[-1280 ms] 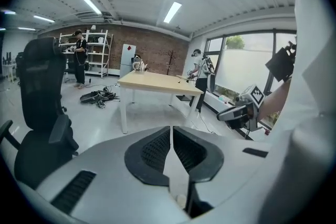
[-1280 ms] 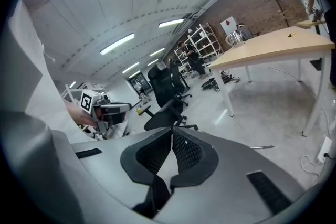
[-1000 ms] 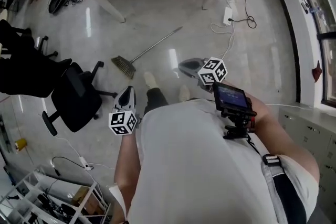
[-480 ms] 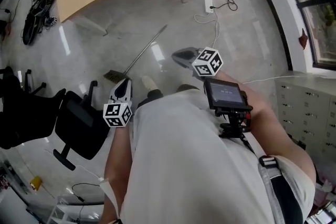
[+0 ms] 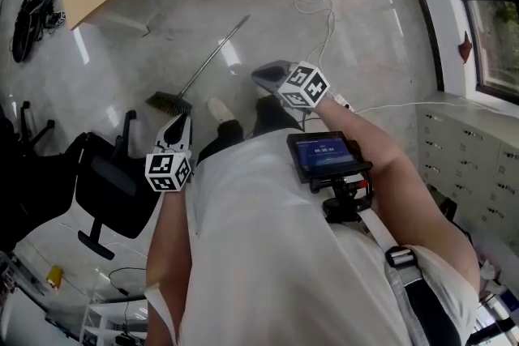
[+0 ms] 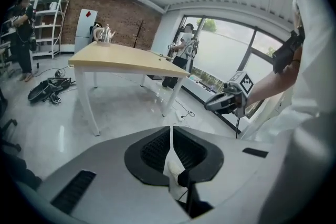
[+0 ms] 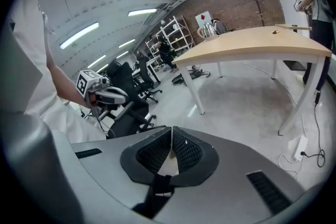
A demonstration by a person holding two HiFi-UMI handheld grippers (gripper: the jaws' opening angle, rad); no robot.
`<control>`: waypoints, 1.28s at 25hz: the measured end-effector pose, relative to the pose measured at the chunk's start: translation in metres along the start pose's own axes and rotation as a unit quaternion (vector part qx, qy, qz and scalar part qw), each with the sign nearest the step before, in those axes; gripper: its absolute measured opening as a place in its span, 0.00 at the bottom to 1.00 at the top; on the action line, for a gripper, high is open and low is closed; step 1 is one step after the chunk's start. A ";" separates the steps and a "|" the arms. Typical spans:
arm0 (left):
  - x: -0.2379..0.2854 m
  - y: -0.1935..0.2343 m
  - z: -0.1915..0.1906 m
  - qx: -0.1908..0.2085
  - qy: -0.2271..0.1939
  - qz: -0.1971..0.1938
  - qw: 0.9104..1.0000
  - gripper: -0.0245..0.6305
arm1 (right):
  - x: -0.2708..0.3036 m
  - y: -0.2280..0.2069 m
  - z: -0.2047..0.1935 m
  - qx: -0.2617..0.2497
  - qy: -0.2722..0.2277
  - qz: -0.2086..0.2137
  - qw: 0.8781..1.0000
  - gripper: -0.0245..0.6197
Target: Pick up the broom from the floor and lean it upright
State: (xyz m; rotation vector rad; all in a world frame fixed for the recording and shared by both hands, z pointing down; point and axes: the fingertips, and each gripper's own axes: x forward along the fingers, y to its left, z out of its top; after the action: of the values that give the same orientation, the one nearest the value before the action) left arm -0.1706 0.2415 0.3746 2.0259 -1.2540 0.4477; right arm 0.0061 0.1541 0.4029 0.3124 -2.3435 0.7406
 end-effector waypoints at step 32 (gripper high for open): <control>0.168 -0.030 -0.132 0.068 0.204 -0.074 0.974 0.05 | 0.020 -0.093 -0.167 0.044 0.110 0.034 0.992 0.07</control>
State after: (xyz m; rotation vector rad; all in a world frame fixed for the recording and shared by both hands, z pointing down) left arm -0.0559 0.2377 0.5575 1.9896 -0.8350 0.8477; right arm 0.1141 0.1756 0.5604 0.1783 -2.1255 0.8673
